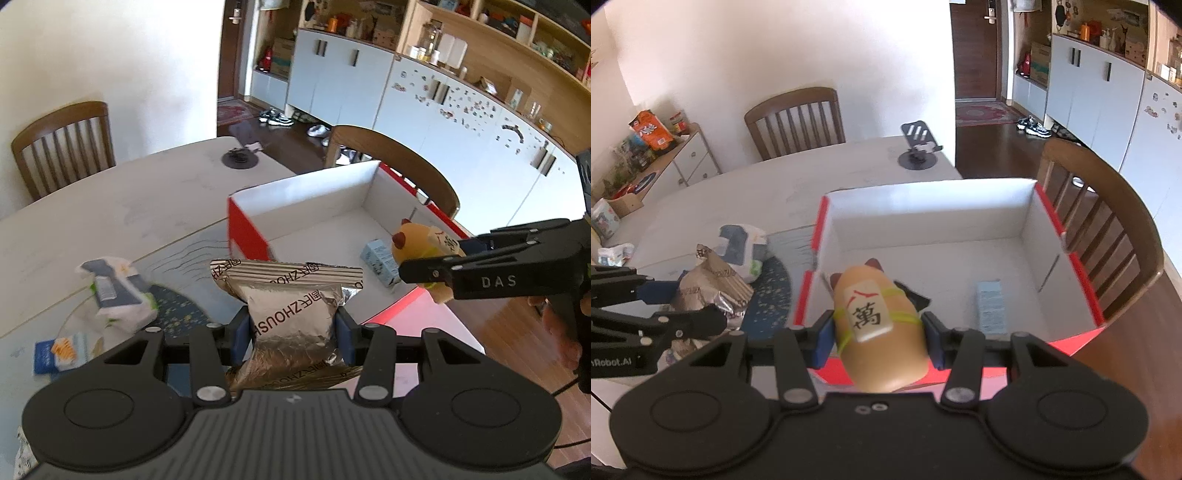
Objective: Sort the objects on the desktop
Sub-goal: 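Carry the lucky-cat figure and foil packet over the red shoebox with both tools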
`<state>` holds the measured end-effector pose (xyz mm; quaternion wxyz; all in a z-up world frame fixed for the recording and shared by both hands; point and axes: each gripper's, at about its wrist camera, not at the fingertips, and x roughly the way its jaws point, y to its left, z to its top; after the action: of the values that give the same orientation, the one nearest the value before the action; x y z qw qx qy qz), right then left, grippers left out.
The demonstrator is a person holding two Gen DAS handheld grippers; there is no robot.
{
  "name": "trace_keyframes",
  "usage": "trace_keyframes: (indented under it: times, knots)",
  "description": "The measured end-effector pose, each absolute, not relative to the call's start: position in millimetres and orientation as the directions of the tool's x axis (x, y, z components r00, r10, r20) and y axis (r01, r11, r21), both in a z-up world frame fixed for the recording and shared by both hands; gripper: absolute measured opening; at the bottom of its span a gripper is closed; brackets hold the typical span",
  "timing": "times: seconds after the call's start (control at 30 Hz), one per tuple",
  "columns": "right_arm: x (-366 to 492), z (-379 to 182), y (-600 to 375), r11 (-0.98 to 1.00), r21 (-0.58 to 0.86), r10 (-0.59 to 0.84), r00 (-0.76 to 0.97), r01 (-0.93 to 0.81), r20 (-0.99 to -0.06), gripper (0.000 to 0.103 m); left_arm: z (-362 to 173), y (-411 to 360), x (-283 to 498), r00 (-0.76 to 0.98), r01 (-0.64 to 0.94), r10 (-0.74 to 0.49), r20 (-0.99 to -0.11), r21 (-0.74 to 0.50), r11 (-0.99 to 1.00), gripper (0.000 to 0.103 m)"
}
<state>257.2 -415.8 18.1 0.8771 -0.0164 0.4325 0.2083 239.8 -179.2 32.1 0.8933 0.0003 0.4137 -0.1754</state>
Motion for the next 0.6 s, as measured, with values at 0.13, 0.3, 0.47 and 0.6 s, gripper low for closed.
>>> trace_keyframes:
  times: [0.13,0.3,0.47,0.6]
  knots:
    - [267.5,14.6,-426.7,0.918,0.149,0.342,0.544,-0.367,-0.766,0.048,29.9,-193.4,250.4,0.588,0.331,-0.316,-0.744,-0.135,0.934,0.045]
    - [280.4,9.5,-436.3,0.922,0.138,0.328,0.545,-0.361,-0.771,0.048,29.0,-208.9,264.1,0.582,0.349,-0.322,-0.747,-0.129,0.928,0.045]
    - [297.6,4.5,-443.9,0.928,0.121,0.309,0.544,-0.353,-0.78,0.048,25.9,-224.5,280.4,0.57,0.372,-0.328,-0.753,-0.119,0.92,0.045]
    - [313.0,0.3,-449.9,0.932,0.118,0.299,0.542,-0.343,-0.785,0.048,19.8,-237.3,291.7,0.555,0.39,-0.335,-0.762,-0.117,0.913,0.045]
